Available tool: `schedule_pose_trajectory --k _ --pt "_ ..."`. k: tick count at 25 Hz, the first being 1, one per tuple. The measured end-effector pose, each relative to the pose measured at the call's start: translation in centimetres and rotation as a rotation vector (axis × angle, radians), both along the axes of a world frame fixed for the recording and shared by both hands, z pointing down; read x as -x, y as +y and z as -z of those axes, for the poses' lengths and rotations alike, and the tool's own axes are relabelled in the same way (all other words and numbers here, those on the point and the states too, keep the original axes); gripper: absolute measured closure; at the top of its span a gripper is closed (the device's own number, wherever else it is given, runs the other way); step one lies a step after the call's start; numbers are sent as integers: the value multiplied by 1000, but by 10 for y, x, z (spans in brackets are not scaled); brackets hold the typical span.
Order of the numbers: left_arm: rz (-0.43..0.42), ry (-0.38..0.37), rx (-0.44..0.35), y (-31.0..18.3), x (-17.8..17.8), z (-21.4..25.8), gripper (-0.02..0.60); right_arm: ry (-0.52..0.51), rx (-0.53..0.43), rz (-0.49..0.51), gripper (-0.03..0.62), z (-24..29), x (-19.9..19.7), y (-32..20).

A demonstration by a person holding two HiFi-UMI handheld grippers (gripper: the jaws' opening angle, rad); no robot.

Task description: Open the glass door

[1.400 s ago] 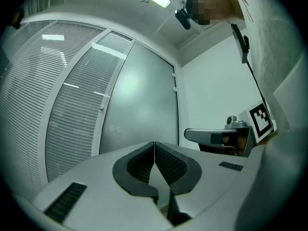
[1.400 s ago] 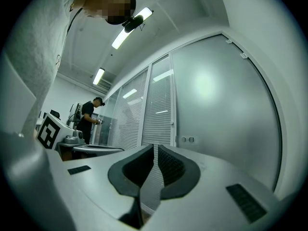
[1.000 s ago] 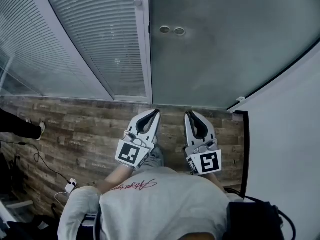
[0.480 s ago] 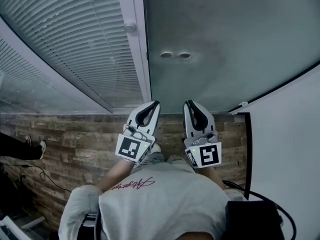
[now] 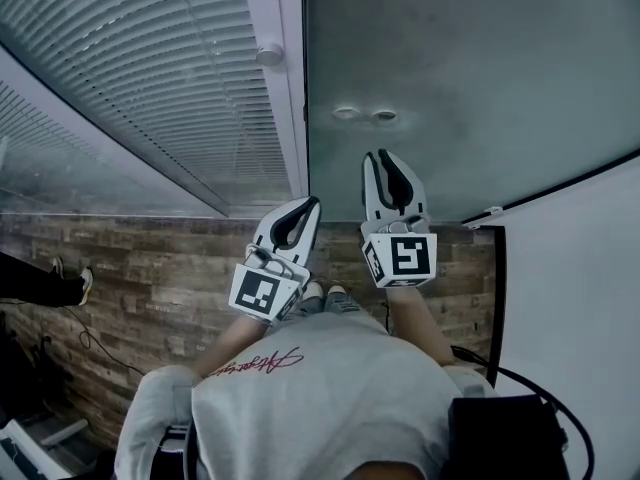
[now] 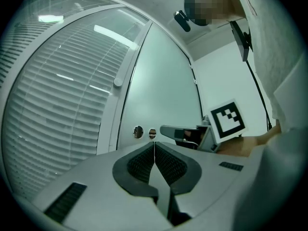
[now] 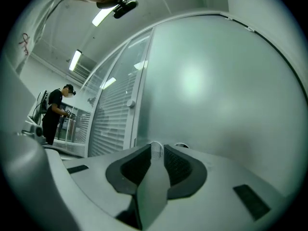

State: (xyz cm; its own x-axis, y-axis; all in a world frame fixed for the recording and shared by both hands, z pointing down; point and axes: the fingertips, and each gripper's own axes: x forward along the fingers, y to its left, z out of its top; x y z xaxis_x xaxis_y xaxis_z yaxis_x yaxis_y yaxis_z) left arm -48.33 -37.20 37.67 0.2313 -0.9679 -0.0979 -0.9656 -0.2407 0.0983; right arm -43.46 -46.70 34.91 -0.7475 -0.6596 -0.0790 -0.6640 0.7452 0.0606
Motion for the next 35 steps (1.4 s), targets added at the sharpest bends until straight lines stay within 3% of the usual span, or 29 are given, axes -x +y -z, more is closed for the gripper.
schedule_pose_trajectory --k 2,3,11,15,19,35 --pt "6 2 13 -2 3 -4 565 8 14 -22 444 -1 12 -20" --pt "9 3 17 -2 4 -5 565 11 21 -36 437 -3 17 -29" --pt "39 8 47 -2 18 -12 565 3 81 -106 425 -12 41 -77" --pt "29 15 52 0 20 -17 565 34 52 -140 428 -11 54 -86" --pt "27 7 99 3 22 -25 565 8 38 -181 451 -9 51 -87" --pt "-33 20 94 25 7 -37 565 -54 42 -166 464 -8 39 -64"
